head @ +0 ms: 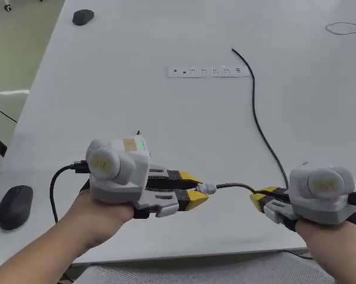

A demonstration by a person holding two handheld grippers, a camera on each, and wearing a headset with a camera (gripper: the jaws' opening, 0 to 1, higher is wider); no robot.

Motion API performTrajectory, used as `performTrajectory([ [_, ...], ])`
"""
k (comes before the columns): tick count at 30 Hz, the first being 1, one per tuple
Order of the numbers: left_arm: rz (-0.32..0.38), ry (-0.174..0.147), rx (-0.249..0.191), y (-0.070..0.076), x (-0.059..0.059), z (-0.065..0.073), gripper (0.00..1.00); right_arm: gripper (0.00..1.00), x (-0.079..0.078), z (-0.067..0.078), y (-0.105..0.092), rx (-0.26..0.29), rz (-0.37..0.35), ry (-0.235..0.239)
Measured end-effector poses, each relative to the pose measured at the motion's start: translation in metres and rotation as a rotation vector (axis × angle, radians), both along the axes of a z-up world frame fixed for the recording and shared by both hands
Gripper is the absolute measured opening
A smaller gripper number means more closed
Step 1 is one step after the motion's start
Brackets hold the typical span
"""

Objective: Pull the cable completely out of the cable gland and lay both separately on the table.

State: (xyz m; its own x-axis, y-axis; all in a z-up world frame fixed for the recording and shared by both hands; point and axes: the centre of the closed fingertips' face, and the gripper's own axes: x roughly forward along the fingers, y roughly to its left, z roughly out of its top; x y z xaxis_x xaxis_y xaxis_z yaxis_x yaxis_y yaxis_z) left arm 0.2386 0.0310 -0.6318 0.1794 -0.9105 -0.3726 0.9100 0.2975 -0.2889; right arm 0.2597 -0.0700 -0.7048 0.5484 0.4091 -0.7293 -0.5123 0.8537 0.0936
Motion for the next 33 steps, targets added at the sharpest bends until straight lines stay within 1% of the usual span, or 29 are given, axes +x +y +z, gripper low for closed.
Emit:
performTrajectory([
  [3, 0.004, 0.002, -0.001, 0.001, 0.001, 0.0, 0.14, 0.03, -0.002, 0.001, 0.001, -0.001, 0.014, 0.0],
  [4, 0.005, 0.003, -0.002, 0.002, 0.001, 0.0, 0.14, 0.03, -0.002, 0.003, 0.002, 0.025, 0.001, 0.005],
  [5, 0.005, 0.002, -0.002, 0.002, 0.001, 0.0, 0.15, 0.03, -0.003, 0.004, 0.003, 0.032, 0.004, 0.003],
  [8, 0.01, 0.003, -0.003, 0.004, 0.002, 0.001, 0.14, 0.04, -0.006, 0.009, 0.003, 0.005, 0.035, -0.013],
  [12, 0.009, 0.002, -0.011, 0.005, 0.002, 0.003, 0.14, 0.05, -0.009, 0.015, 0.005, -0.006, 0.055, -0.026],
  [14, 0.007, 0.001, -0.017, 0.006, 0.002, 0.003, 0.14, 0.06, -0.01, 0.021, 0.008, 0.006, 0.062, -0.033],
  [16, 0.004, 0.002, -0.018, 0.006, 0.001, 0.003, 0.14, 0.09, -0.012, 0.03, 0.017, 0.002, 0.097, -0.06],
  [17, 0.003, 0.003, -0.019, 0.006, 0.001, 0.003, 0.14, 0.11, -0.012, 0.032, 0.019, 0.0, 0.105, -0.066],
  [19, -0.002, 0.004, -0.02, 0.005, 0.0, 0.002, 0.14, 0.14, -0.013, 0.043, 0.031, -0.038, 0.182, -0.122],
  [20, -0.004, 0.005, -0.02, 0.005, -0.001, 0.002, 0.14, 0.15, -0.013, 0.047, 0.035, -0.049, 0.204, -0.137],
  [21, -0.006, 0.004, -0.019, 0.004, -0.001, 0.001, 0.14, 0.16, -0.015, 0.049, 0.039, -0.08, 0.233, -0.149],
  [22, -0.007, 0.005, -0.019, 0.004, -0.002, 0.001, 0.15, 0.18, -0.015, 0.05, 0.041, -0.091, 0.247, -0.156],
  [23, -0.009, 0.005, -0.019, 0.004, -0.002, 0.0, 0.15, 0.19, -0.016, 0.053, 0.049, -0.126, 0.297, -0.185],
  [24, -0.011, 0.005, -0.019, 0.004, -0.003, 0.0, 0.15, 0.2, -0.016, 0.055, 0.053, -0.141, 0.323, -0.201],
  [25, -0.012, 0.004, -0.018, 0.004, -0.004, 0.0, 0.15, 0.2, -0.017, 0.055, 0.055, -0.149, 0.336, -0.205],
  [26, -0.012, 0.003, -0.017, 0.005, -0.004, 0.0, 0.15, 0.2, -0.018, 0.057, 0.06, -0.17, 0.376, -0.222],
  [27, -0.013, 0.003, -0.017, 0.005, -0.004, 0.0, 0.15, 0.2, -0.019, 0.058, 0.065, -0.181, 0.401, -0.239],
  [29, -0.013, 0.005, -0.014, 0.006, -0.004, -0.001, 0.15, 0.2, -0.021, 0.059, 0.073, -0.206, 0.439, -0.253],
  [33, -0.013, 0.001, -0.011, 0.007, -0.004, -0.001, 0.15, 0.17, -0.023, 0.059, 0.081, -0.215, 0.469, -0.259],
])
